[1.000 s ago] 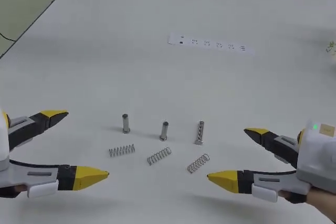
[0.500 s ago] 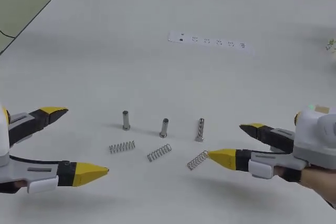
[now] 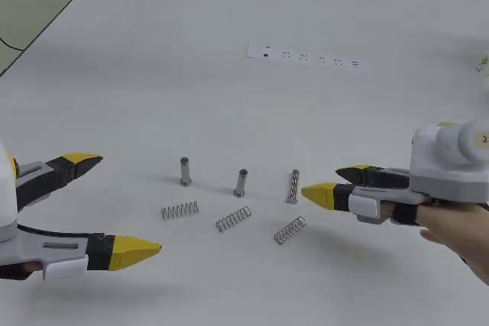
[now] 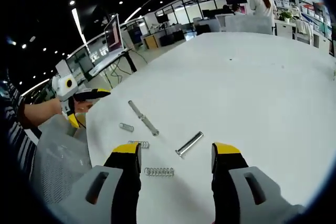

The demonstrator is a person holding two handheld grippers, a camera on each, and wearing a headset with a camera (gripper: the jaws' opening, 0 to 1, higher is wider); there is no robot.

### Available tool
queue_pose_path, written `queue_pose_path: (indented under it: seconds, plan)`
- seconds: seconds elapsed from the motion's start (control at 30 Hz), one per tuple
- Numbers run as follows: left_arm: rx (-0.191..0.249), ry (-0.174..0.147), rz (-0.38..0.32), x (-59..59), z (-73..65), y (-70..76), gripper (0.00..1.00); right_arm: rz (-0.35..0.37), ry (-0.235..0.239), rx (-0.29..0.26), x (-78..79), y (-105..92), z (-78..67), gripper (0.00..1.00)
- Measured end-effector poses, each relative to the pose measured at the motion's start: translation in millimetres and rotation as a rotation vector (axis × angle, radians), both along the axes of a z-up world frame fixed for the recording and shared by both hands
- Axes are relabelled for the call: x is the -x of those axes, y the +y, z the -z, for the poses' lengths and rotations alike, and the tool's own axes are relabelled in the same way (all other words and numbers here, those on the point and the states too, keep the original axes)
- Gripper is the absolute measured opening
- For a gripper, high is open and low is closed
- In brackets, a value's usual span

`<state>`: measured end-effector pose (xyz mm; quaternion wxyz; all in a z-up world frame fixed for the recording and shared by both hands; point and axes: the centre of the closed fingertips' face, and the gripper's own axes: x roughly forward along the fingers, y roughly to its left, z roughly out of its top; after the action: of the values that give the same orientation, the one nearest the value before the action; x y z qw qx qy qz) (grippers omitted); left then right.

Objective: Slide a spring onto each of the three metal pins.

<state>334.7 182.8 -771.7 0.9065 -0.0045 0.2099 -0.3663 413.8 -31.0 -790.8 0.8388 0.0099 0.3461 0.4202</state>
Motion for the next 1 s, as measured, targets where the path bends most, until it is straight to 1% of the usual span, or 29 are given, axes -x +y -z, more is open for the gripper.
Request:
queue_pose_path:
  seconds: [0.07,0.17,0.2,0.23,0.3,0.33,0.4,0.43,0.47,0.53,0.57,0.6,0.63,0.73,0.77,0.8,0.87,0.9,1.0]
  plan:
    - [-0.001,0.002,0.000,0.0,1.1,0.3,0.98,0.005,0.020,0.004,-2.5,2.7,1.7,0.53]
    - [-0.003,0.004,0.001,0.6,1.2,0.3,0.98,0.026,0.050,0.027,-7.9,5.3,5.2,0.47]
    - [-0.004,0.004,0.000,0.7,1.4,0.5,0.98,0.026,0.055,0.024,-8.9,6.9,5.0,0.46]
    - [-0.003,0.006,0.001,0.9,1.7,0.7,0.98,0.034,0.077,0.023,-9.3,8.6,6.6,0.46]
    - [-0.002,0.006,0.000,0.9,2.1,1.0,0.98,0.039,0.092,0.022,-11.2,11.0,7.9,0.46]
    - [-0.004,0.007,0.000,0.9,2.3,1.3,0.98,0.041,0.108,0.034,-11.4,11.6,10.2,0.45]
    - [-0.004,0.006,-0.002,0.8,2.4,2.5,0.98,0.042,0.122,0.054,-13.1,13.0,13.1,0.44]
    - [-0.003,0.006,-0.002,0.7,2.2,2.5,0.98,0.047,0.125,0.056,-14.5,13.6,13.8,0.43]
    - [-0.003,0.006,-0.002,0.7,2.2,2.6,0.98,0.053,0.151,0.063,-14.5,13.5,16.1,0.43]
    - [-0.005,0.004,-0.002,0.4,2.3,3.8,0.98,0.062,0.164,0.060,-16.9,14.7,17.4,0.42]
    - [-0.004,0.004,-0.002,0.4,2.3,3.5,0.98,0.073,0.187,0.066,-17.7,14.5,19.1,0.40]
    - [-0.005,0.004,-0.002,0.4,2.4,3.4,0.98,0.077,0.189,0.068,-19.3,14.7,19.6,0.38]
    - [-0.006,0.004,-0.001,0.3,2.7,3.6,0.98,0.085,0.206,0.078,-20.3,14.9,22.0,0.38]
    - [-0.008,0.005,0.003,0.1,3.5,3.1,0.98,0.094,0.230,0.104,-22.9,14.8,27.0,0.38]
    - [-0.010,0.004,0.006,0.1,3.8,2.8,0.98,0.101,0.246,0.115,-23.6,14.8,29.5,0.37]
    - [-0.012,0.004,0.008,-0.2,3.9,2.4,0.98,0.105,0.248,0.116,-25.4,15.3,30.3,0.37]
    - [-0.014,0.000,0.012,-0.2,3.5,1.4,0.98,0.121,0.274,0.125,-27.3,15.0,32.8,0.33]
    - [-0.018,0.000,0.014,-0.2,3.9,1.2,0.98,0.134,0.280,0.131,-29.8,14.4,33.8,0.32]
    - [-0.024,0.002,0.020,0.1,5.4,0.3,0.98,0.150,0.297,0.150,-33.5,14.3,36.9,0.32]
